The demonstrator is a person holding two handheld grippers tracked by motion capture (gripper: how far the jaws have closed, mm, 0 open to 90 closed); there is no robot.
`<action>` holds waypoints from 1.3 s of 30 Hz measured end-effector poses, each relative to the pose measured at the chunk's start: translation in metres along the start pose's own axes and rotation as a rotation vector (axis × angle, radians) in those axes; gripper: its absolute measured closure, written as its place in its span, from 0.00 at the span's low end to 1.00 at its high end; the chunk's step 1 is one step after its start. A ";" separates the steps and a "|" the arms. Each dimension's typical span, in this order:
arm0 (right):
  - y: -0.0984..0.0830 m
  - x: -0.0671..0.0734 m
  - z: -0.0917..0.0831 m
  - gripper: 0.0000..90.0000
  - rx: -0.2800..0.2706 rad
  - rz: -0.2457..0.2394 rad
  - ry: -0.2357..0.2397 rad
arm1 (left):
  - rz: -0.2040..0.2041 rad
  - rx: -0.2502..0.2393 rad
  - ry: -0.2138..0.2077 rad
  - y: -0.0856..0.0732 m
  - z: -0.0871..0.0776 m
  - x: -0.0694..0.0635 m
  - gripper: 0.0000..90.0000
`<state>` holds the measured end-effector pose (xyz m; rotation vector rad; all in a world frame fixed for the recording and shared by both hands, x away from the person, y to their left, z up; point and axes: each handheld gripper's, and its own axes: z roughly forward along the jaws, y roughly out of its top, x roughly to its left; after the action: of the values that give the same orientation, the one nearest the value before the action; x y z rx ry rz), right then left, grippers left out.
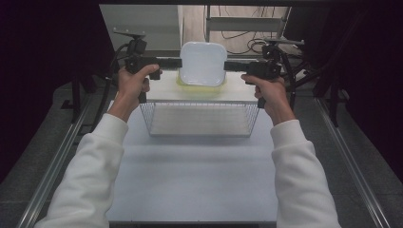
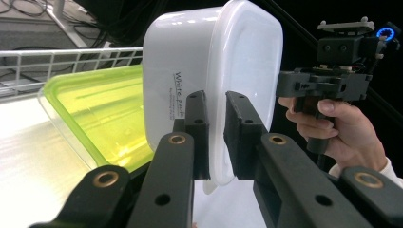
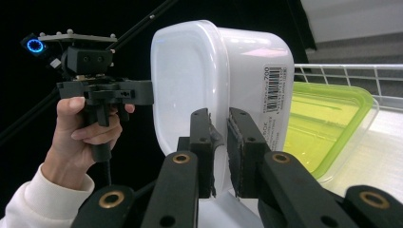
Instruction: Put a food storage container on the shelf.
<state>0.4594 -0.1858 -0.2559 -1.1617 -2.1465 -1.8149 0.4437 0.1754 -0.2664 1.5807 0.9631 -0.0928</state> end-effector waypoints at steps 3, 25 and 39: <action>0.003 -0.012 0.004 0.89 0.010 0.047 0.016 | -0.025 -0.004 -0.001 0.003 0.004 0.005 0.90; 0.018 -0.043 0.025 0.88 0.033 0.205 0.015 | -0.214 0.025 -0.048 0.010 0.016 0.040 0.90; 0.024 -0.059 0.036 0.87 -0.017 0.375 0.028 | -0.383 -0.006 -0.110 0.016 0.023 0.063 0.89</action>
<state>0.5291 -0.1826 -0.2778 -1.4182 -1.7516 -1.6718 0.5050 0.1894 -0.2952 1.3543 1.1668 -0.4385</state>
